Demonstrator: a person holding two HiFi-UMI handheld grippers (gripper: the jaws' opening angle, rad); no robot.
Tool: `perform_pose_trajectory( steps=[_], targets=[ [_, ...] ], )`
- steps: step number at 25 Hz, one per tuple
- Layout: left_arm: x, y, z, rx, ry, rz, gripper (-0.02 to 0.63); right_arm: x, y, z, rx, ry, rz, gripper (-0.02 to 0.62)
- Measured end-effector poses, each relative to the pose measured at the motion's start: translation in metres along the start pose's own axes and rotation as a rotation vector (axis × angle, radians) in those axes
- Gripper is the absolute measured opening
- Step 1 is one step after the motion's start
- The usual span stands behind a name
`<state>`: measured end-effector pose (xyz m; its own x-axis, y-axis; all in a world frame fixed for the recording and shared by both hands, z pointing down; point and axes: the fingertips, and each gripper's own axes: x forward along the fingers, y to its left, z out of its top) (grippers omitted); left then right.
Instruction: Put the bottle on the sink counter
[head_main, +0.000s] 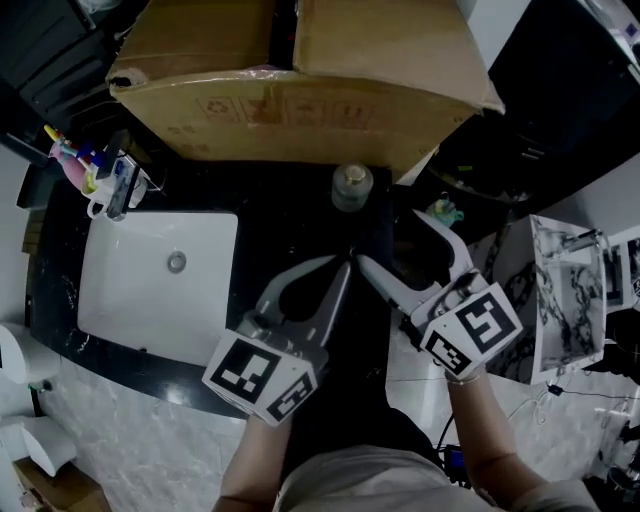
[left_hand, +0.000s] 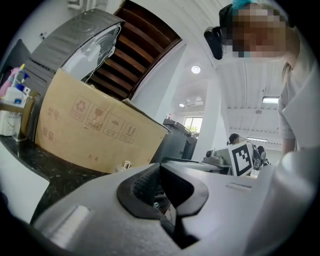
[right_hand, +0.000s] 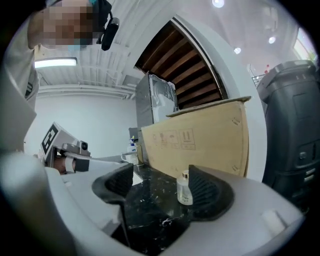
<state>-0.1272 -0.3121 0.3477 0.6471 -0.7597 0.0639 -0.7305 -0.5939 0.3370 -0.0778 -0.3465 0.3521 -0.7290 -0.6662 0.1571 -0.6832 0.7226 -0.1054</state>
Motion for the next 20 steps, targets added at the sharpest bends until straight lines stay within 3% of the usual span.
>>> perform_pose_trajectory(
  steps=[14, 17, 20],
  targets=[
    [-0.05, -0.105, 0.021, 0.144, -0.058, 0.033, 0.008, -0.113, 0.062, 0.03, -0.031, -0.106, 0.09, 0.337],
    [-0.062, -0.128, 0.025, 0.172, -0.08, 0.049, 0.008, -0.14, 0.066, 0.037, -0.03, -0.145, 0.085, 0.241],
    [-0.072, -0.15, 0.023, 0.187, -0.093, 0.06, 0.008, -0.165, 0.073, 0.043, -0.041, -0.172, 0.095, 0.192]
  ],
)
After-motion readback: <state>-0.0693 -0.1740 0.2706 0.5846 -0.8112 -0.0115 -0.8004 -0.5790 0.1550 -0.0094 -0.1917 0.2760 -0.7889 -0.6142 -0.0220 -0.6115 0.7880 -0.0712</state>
